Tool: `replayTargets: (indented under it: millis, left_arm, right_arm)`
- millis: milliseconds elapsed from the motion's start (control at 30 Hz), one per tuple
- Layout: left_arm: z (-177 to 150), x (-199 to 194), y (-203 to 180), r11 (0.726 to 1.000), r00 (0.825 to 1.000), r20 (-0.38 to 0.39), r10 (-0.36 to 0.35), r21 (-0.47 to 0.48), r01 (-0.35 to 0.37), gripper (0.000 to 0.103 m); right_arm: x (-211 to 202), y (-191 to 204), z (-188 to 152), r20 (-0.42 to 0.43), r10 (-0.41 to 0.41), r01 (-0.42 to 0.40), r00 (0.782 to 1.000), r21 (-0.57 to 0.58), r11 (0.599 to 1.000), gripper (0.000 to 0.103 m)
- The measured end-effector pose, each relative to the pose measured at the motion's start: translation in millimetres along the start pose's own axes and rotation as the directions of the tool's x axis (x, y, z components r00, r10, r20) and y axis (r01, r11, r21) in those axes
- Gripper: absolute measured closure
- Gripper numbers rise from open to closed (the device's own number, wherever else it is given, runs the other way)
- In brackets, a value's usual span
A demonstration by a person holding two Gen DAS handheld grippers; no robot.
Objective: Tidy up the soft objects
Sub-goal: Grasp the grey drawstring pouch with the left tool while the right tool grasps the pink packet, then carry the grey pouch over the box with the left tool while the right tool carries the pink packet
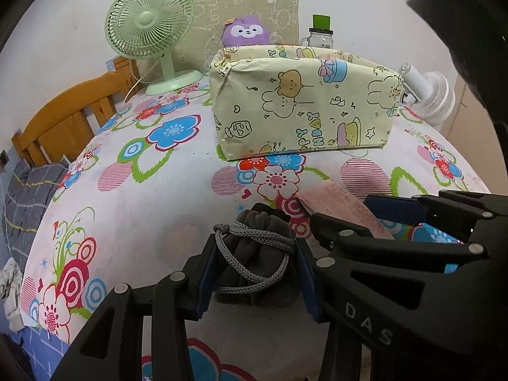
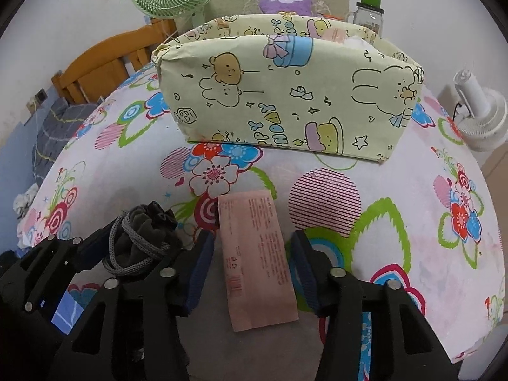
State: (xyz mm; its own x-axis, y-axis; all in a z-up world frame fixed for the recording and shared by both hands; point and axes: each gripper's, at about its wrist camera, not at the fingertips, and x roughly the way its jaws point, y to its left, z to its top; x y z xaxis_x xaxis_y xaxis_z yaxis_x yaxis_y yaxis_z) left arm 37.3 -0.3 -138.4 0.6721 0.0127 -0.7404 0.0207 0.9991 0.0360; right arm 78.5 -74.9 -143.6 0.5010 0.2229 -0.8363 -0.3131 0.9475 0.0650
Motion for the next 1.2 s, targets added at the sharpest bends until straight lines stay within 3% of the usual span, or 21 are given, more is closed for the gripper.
replayTargets:
  millis: [433,1200]
  left_arm:
    - [11.9,1.6,-0.7,0.998,0.999,-0.008,-0.051,-0.033,0.051,0.057]
    - [49.6,-30.3,-26.7,0.997,0.994,0.081,-0.079,-0.009,0.080,0.058]
  right_arm:
    - [-6.2,-5.4,7.9,0.017,-0.007,0.006,1.000,0.024,1.000,0.064]
    - [-56.9,-30.3,28.5,0.131,-0.050,0.042,0.990,0.059,0.997,0.064]
